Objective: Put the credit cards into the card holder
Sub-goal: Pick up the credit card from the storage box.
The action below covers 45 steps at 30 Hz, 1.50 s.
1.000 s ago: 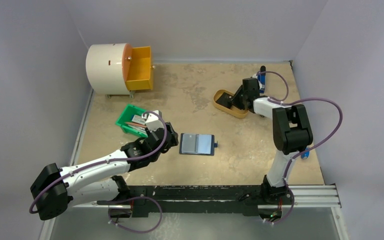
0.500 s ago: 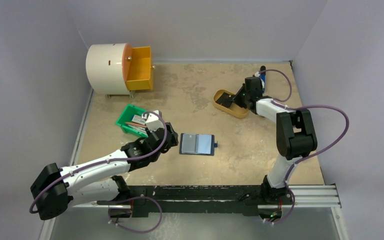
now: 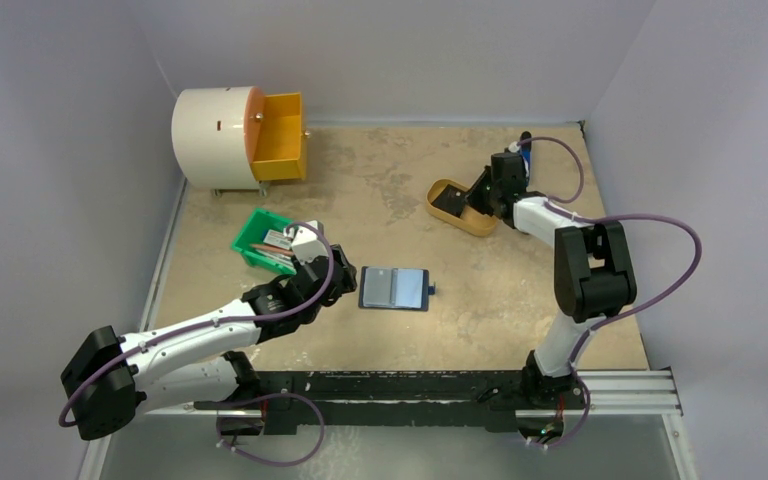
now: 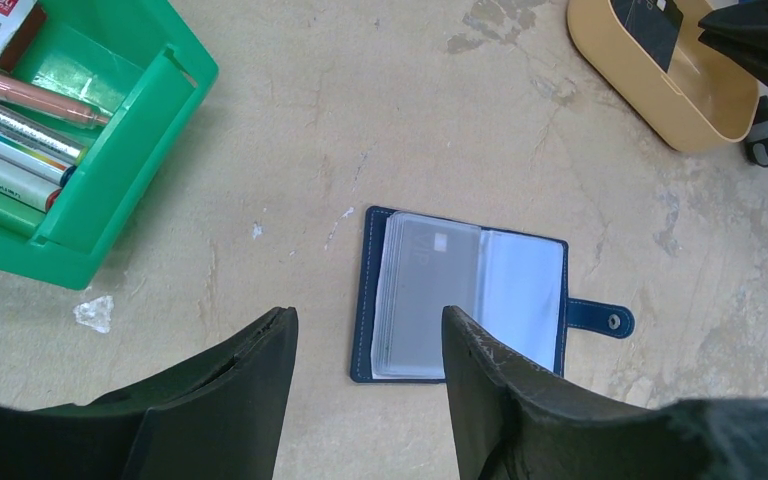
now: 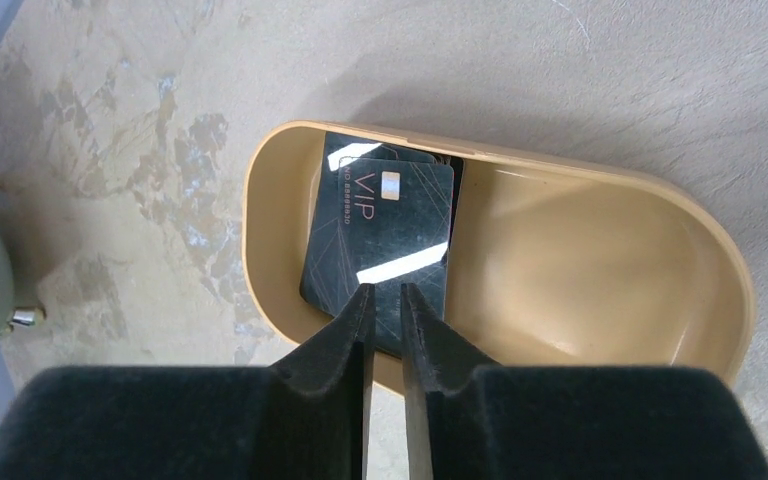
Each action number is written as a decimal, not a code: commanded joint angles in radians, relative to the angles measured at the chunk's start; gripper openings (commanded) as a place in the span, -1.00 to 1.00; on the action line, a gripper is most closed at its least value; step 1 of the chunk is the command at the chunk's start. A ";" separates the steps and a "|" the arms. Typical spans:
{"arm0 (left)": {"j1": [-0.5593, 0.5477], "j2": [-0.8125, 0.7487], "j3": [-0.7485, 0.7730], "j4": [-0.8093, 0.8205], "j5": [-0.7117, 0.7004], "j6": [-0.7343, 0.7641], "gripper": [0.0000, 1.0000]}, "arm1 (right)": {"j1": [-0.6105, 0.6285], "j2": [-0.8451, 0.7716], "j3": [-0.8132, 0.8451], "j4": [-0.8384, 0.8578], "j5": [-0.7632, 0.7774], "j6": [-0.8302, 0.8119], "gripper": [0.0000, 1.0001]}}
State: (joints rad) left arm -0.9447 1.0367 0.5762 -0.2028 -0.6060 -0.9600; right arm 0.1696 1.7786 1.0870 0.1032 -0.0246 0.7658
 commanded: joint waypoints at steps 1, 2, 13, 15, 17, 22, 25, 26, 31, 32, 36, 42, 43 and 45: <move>-0.001 -0.016 0.023 0.027 -0.002 -0.019 0.08 | -0.004 -0.034 0.002 -0.009 -0.002 -0.006 -0.49; 0.000 -0.017 0.022 0.027 -0.002 -0.020 0.08 | -0.005 -0.031 0.001 -0.011 0.003 -0.006 -0.36; -0.001 -0.011 0.023 0.022 -0.001 -0.026 0.08 | -0.005 0.077 0.086 -0.066 -0.014 -0.019 0.13; 0.000 -0.009 0.023 0.023 -0.001 -0.026 0.08 | -0.007 0.093 0.091 -0.069 -0.018 -0.022 0.13; -0.001 -0.007 0.025 0.022 -0.003 -0.026 0.08 | -0.006 0.102 0.091 -0.069 -0.017 -0.022 0.14; 0.000 -0.001 0.026 0.023 -0.005 -0.018 0.08 | -0.007 0.124 0.096 -0.071 -0.021 -0.023 0.15; 0.000 0.003 0.030 0.023 -0.006 -0.015 0.08 | -0.006 0.136 0.100 -0.069 -0.026 -0.025 0.08; 0.000 0.004 0.032 0.021 -0.007 -0.014 0.08 | -0.006 0.139 0.101 -0.068 -0.027 -0.027 0.04; -0.001 0.002 0.033 0.017 -0.011 -0.013 0.08 | -0.007 0.140 0.095 -0.067 -0.020 -0.029 -0.23; 0.000 0.002 0.034 0.017 -0.012 -0.012 0.08 | -0.006 0.136 0.091 -0.065 -0.014 -0.030 -0.26; 0.000 0.005 0.039 0.017 -0.012 -0.008 0.08 | -0.007 0.121 0.078 -0.065 0.004 -0.034 -0.34; 0.000 0.011 0.044 0.014 -0.013 -0.008 0.08 | -0.010 0.102 0.062 -0.062 0.016 -0.036 -0.42; 0.000 0.011 0.044 0.015 -0.012 -0.007 0.08 | -0.011 0.100 0.061 -0.062 0.015 -0.037 -0.44; 0.000 0.014 0.045 0.014 -0.012 -0.008 0.08 | -0.012 0.094 0.053 -0.055 0.015 -0.036 -0.48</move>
State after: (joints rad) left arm -0.9447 1.0477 0.5781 -0.2039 -0.6064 -0.9688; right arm 0.1669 1.9060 1.1618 0.0666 -0.0467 0.7578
